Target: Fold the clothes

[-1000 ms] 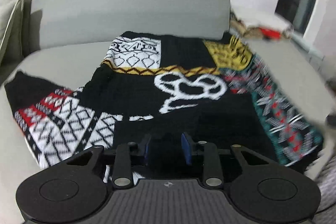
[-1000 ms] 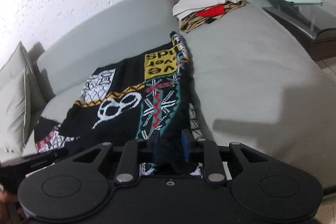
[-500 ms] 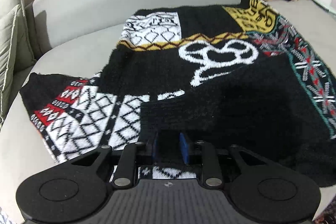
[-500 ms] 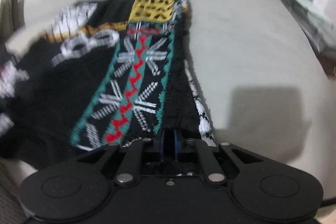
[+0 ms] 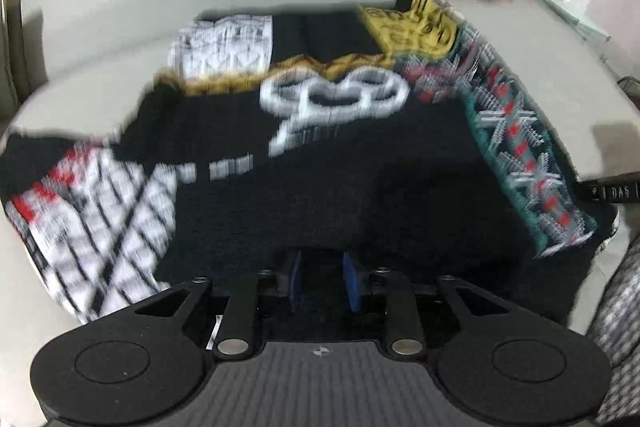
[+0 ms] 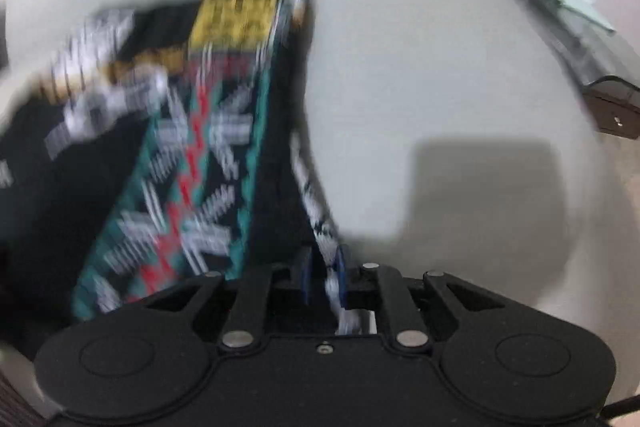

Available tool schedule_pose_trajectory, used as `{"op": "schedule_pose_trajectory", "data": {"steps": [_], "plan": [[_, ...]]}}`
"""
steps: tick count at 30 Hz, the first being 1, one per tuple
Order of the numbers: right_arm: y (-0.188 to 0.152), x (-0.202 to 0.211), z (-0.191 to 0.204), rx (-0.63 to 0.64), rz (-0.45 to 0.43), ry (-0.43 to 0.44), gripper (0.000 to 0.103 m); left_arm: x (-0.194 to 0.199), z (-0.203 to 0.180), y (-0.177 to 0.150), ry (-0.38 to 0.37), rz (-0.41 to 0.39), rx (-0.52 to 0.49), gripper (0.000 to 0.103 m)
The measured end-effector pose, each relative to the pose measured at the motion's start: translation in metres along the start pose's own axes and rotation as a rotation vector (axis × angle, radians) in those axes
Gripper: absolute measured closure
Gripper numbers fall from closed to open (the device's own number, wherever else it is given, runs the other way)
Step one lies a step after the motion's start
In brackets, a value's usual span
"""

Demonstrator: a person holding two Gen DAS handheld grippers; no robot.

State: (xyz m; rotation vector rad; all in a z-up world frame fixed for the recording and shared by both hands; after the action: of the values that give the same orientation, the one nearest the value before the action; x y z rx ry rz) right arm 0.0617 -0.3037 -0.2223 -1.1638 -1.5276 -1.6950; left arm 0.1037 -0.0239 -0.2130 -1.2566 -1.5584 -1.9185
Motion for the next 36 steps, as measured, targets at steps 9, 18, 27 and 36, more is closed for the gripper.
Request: {"op": "schedule_pose_trajectory", "data": {"steps": [9,18,27,36], "plan": [[0.030,0.039,-0.002,-0.086,-0.090,0.093,0.089,0.031,0.012,0.012,0.042,-0.108,0.013,0.076],[0.094,-0.027,0.018,-0.236,-0.136,0.259,0.090,-0.013,0.058,0.018,0.179,-0.020,0.115,0.078],[0.082,-0.030,0.014,-0.209,-0.030,0.216,0.095,-0.001,0.059,0.017,0.178,0.002,0.075,0.075],[0.021,0.056,-0.014,-0.148,-0.006,0.225,0.088,0.043,0.030,0.001,0.071,-0.064,0.011,0.075]]}}
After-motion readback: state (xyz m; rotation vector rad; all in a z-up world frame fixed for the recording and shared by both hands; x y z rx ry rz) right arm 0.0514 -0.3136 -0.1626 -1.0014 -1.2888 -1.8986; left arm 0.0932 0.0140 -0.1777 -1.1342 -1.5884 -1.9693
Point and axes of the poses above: each gripper's, at about its wrist camera, not at the fingertips, and x roughly against the way its jaws point, z to its left, y to its top, the point moved 4 cm from there along -x, roughly the way its jaws point
